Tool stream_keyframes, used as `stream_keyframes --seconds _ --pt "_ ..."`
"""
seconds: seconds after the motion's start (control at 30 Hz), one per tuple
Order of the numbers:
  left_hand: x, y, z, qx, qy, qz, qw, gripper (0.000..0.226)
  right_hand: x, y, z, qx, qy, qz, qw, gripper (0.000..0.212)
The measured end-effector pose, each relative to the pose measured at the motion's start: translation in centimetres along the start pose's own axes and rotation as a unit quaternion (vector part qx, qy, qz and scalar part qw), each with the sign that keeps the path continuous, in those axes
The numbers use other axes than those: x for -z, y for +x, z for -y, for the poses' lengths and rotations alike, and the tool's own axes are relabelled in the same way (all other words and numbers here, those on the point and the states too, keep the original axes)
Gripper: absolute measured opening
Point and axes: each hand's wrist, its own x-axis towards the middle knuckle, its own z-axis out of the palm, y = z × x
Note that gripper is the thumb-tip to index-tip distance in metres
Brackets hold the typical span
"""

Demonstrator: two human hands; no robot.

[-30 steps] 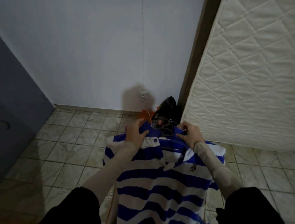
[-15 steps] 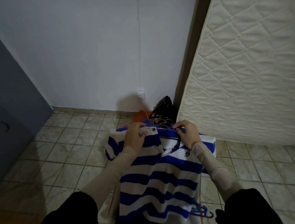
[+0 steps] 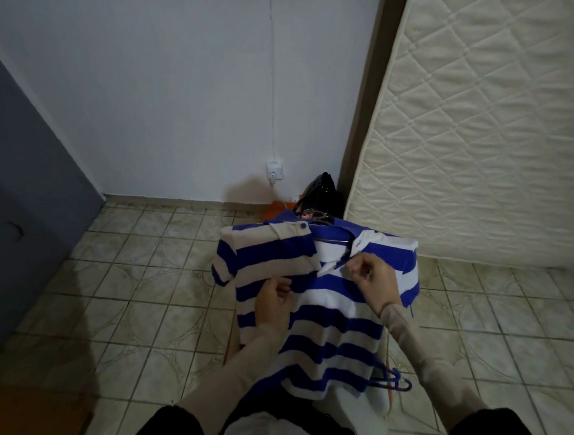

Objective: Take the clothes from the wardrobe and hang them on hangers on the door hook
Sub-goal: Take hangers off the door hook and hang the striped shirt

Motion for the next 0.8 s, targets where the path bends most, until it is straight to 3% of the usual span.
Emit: stream_keyframes --seconds 0.1,0.4,0.5,0.67,0.8 --pt "-0.2 1.0 -0.8 0.003 0.017 0.009 1.0 0.01 -0.7 -0.3 -0.5 -0.077 0.033 0.045 0.995 0.009" --pt "-2.0 3.8 -4.6 -0.009 0.004 0.021 1.0 0.018 -3.4 1.4 1.0 -0.192 0.012 0.039 0.981 0.04" --pt "-2.4 4.0 -4.4 -0.006 0.021 -0.004 1.0 0.018 -3.8 1.7 1.3 -0.221 0.029 0.006 0.975 0.037" --pt "-2.3 4.8 -5.1 -0.007 0.078 -0.038 0.996 0.012 -3.3 1.3 1.4 -0.214 0.07 -0.029 0.974 0.009" --pt "-2.4 4.9 -5.2 -0.004 0.092 -0.04 0.995 0.008 -3.1 0.8 1.2 -0.237 0.207 -0.036 0.949 0.024"
